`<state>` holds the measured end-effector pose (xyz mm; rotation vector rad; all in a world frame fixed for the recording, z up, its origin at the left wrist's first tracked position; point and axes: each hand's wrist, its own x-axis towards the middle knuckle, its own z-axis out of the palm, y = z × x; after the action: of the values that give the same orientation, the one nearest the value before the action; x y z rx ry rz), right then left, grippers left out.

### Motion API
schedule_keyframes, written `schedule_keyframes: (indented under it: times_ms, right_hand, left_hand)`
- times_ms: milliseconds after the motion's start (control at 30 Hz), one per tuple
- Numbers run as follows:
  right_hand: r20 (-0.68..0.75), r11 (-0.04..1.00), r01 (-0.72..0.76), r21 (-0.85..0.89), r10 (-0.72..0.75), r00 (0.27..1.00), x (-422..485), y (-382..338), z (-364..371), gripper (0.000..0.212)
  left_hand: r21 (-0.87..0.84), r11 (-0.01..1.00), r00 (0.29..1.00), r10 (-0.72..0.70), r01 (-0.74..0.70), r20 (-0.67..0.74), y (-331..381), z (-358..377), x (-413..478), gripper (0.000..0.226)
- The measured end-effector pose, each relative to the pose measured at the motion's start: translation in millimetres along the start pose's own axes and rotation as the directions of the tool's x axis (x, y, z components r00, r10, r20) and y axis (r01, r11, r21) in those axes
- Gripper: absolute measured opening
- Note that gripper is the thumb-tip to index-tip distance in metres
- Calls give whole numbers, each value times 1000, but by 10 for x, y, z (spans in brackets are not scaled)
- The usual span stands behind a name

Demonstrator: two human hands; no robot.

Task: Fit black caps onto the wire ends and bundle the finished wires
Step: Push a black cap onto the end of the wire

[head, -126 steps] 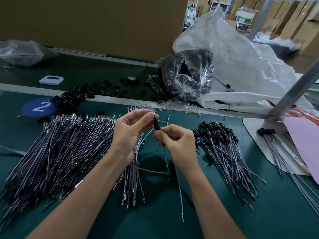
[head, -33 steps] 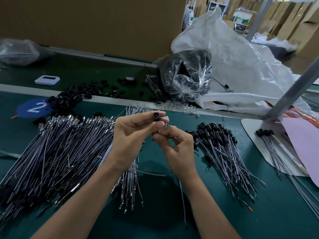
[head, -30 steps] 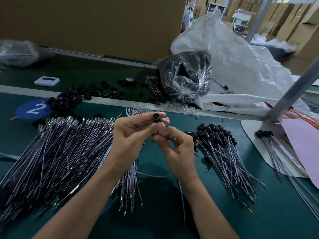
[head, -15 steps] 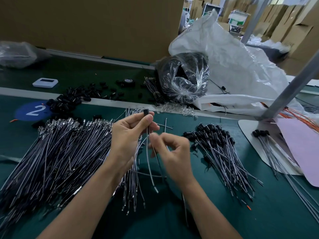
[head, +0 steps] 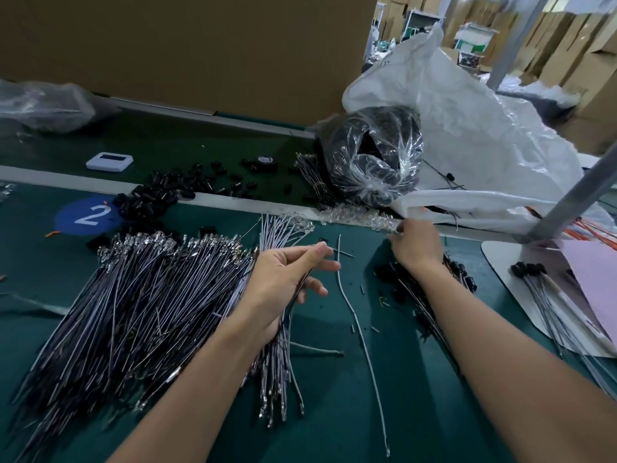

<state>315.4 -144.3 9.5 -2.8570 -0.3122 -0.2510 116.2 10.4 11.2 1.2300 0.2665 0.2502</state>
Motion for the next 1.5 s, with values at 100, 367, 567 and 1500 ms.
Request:
schedule_keyframes:
  times_ms: [100, 367, 567, 1500]
  right_hand:
    - [-23, 1000, -18, 0, 18, 1000, 25, 23, 9, 16]
    - [-87, 868, 131, 480, -101, 991, -237, -47, -205, 18]
    - [-90, 514, 235, 825, -291, 952, -1003, -291, -240, 21]
    - [-315, 481, 467, 742, -365, 876, -1155, -295, -150, 11]
  left_hand:
    - [33, 999, 1000, -14, 13, 14, -7, 3, -8, 33]
    - [47, 999, 999, 3, -4, 35, -16, 6, 2, 32]
    - [123, 987, 995, 101, -102, 21, -60, 68, 0, 17]
    - [418, 839, 934, 348, -348, 79, -109, 86, 11, 27]
